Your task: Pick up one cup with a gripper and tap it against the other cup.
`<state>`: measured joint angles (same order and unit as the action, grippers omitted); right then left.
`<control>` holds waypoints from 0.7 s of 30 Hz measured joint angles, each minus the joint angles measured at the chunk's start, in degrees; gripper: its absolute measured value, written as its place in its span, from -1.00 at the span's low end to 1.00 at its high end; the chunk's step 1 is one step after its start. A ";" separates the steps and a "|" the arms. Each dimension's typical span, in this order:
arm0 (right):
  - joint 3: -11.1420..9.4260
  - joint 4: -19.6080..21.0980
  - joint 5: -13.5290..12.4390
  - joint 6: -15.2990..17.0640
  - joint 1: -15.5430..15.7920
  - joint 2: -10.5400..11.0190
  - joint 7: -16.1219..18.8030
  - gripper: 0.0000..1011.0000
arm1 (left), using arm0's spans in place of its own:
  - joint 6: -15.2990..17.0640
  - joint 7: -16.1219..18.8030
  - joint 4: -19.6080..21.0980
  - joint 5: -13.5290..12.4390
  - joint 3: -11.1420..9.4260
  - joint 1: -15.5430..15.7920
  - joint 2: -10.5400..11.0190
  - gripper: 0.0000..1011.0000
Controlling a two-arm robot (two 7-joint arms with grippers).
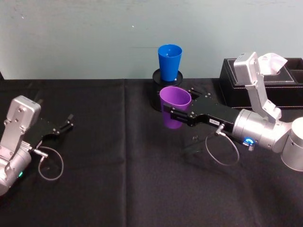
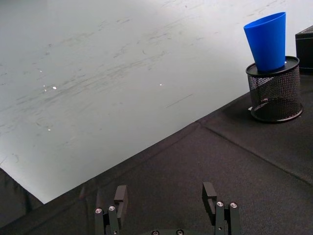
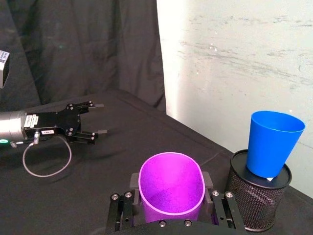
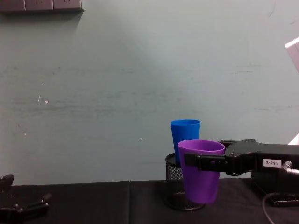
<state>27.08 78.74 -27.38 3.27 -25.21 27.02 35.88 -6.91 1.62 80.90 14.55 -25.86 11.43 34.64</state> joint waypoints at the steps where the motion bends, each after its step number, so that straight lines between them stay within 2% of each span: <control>1: 0.00 0.00 0.00 0.00 0.00 0.00 0.00 0.43 | 0.00 0.00 0.00 0.00 0.00 0.00 0.00 0.98; 21: 0.00 0.00 0.00 0.00 0.00 0.00 0.00 0.43 | 0.00 0.00 0.00 0.00 0.00 0.00 0.00 0.98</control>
<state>27.08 78.74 -27.39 3.27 -25.22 27.02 35.88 -6.91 1.62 80.90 14.55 -25.86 11.43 34.65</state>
